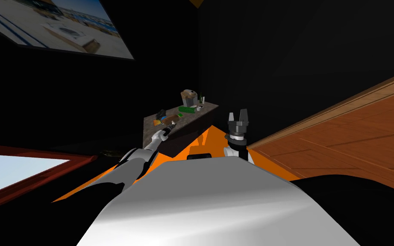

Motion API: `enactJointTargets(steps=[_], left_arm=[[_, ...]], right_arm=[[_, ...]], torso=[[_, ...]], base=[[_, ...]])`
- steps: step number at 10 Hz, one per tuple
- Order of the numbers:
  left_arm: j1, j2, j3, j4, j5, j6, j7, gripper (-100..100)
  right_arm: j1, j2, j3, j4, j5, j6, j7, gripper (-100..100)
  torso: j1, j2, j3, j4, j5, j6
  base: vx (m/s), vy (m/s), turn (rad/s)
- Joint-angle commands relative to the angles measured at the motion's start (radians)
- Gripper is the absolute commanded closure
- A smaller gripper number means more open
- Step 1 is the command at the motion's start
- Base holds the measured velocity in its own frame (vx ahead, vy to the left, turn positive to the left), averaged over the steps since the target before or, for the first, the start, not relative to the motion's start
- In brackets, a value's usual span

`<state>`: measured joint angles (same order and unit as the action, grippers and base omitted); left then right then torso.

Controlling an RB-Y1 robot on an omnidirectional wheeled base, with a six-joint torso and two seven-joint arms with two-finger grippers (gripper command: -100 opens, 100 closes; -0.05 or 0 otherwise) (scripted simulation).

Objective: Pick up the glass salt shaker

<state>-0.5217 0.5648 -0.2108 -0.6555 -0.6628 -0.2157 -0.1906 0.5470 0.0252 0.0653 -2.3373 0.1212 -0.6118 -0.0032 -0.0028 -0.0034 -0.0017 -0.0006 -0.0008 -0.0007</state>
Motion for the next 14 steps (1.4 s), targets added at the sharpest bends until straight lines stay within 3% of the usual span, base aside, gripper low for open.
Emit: enactJointTargets(steps=[1,2,3,4,5,6,7,9,11,12,14], left_arm=[[-0.020,0.002,0.004,0.037,-0.005,0.006,-0.002,-100],[-0.013,0.000,0.004,0.025,-0.003,0.006,0.000,-100],[-0.015,-0.001,0.005,0.029,-0.004,0.005,-0.002,0],[0.025,0.005,0.036,-0.012,-0.004,0.052,0.006,-100],[0.025,0.005,0.036,-0.012,-0.004,0.052,0.006,-100],[0.065,0.011,0.067,-0.052,-0.005,0.097,0.015,-100],[0.065,0.011,0.067,-0.052,-0.005,0.099,0.015,-100],[0.129,0.022,0.123,-0.119,-0.005,0.169,0.031,-100],[0.144,0.022,0.128,-0.129,-0.005,0.193,0.031,-100],[0.182,0.028,0.159,-0.155,-0.006,0.218,0.039,-100],[0.184,0.028,0.159,-0.171,-0.006,0.239,0.039,-100]], right_arm=[[0.000,0.000,0.000,0.000,0.000,0.000,0.000,0],[0.000,0.000,0.000,0.000,0.000,0.000,0.000,0],[0.000,0.000,0.000,0.000,0.000,0.000,0.000,0],[0.000,0.000,0.000,0.000,0.000,0.000,0.000,0],[0.000,0.000,0.000,0.000,0.000,0.000,0.000,0],[0.000,0.000,0.000,0.000,0.000,0.000,0.000,0],[0.000,0.000,0.000,0.000,0.000,0.000,0.000,0],[0.000,0.000,0.000,0.000,0.000,0.000,0.000,0],[0.000,0.000,0.000,0.000,0.000,0.000,0.000,0],[0.000,0.000,0.000,0.000,0.000,0.000,0.000,0],[0.000,0.000,0.000,0.000,0.000,0.000,0.000,0]], torso=[[0.000,0.000,0.000,0.000,0.000,0.000],[0.000,0.000,0.000,0.000,0.000,0.000],[0.002,0.001,0.001,0.000,0.000,0.000],[0.003,0.003,0.001,0.000,0.001,0.000],[0.006,0.005,0.002,0.001,0.001,0.001],[0.008,0.006,0.003,0.001,0.002,0.000],[0.010,0.007,0.004,0.001,0.002,0.001],[0.009,0.008,0.005,0.002,0.002,0.000],[0.011,0.009,0.005,0.002,0.002,0.000],[0.009,0.007,0.004,0.002,0.002,-0.001],[0.009,0.007,0.004,0.002,0.002,0.000]], base=[[0.058,-0.042,-0.012],[0.026,-0.015,0.000],[0.000,0.000,0.000],[-0.023,0.048,-0.348],[-0.040,0.082,-0.248],[-0.055,0.101,-0.412],[-0.066,0.093,-0.265],[-0.090,0.097,-0.389],[-0.069,0.084,-0.221],[-0.059,0.079,-0.337],[-0.045,0.049,-0.161]])
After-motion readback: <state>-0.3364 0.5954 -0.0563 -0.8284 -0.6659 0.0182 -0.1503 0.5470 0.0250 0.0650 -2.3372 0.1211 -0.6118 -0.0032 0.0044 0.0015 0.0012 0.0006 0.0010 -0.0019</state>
